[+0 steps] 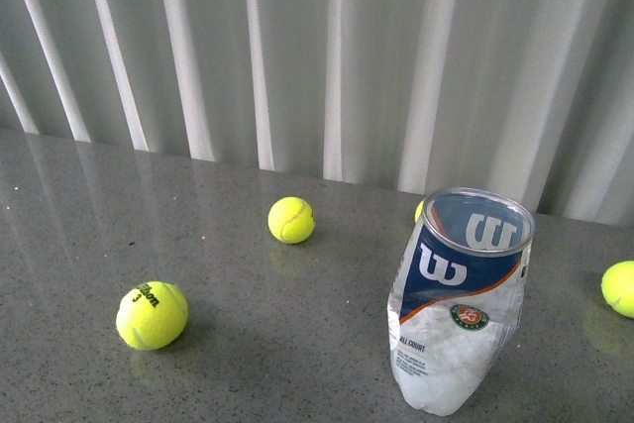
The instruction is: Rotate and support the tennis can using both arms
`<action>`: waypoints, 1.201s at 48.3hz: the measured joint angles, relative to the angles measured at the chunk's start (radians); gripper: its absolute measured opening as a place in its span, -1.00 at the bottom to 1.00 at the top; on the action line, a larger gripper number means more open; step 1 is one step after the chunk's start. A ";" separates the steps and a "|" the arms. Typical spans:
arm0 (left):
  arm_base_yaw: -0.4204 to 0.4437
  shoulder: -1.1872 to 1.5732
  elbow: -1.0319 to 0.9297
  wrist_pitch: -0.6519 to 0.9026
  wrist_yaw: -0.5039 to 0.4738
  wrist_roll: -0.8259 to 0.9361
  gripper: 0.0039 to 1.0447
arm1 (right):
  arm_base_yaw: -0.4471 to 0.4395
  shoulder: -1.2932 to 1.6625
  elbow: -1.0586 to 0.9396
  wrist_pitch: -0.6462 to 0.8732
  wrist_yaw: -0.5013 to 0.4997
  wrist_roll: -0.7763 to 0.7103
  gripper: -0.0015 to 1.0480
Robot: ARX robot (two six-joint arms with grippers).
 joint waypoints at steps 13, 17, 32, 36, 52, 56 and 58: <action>-0.050 -0.093 -0.078 -0.004 -0.021 -0.001 -0.93 | 0.000 0.000 0.000 0.000 0.000 0.000 0.87; -0.050 -0.116 -0.094 -0.012 -0.021 -0.002 -0.93 | 0.000 0.000 0.000 0.000 0.000 0.000 0.87; -0.050 -0.226 -0.149 -0.068 -0.021 -0.002 -0.93 | 0.000 0.000 0.000 0.000 -0.001 0.000 0.87; -0.050 -0.252 -0.158 -0.085 -0.021 -0.002 -0.93 | 0.000 0.000 0.000 0.000 -0.001 0.000 0.87; -0.050 -0.388 -0.174 -0.199 -0.021 -0.003 -0.93 | 0.000 0.000 0.000 0.000 -0.001 0.000 0.87; -0.050 -0.463 -0.174 -0.274 -0.021 -0.003 -0.93 | 0.000 0.000 0.000 0.000 0.000 0.000 0.87; -0.050 -0.479 -0.174 -0.276 -0.020 -0.003 -0.93 | 0.000 0.000 0.000 0.000 0.000 0.000 0.87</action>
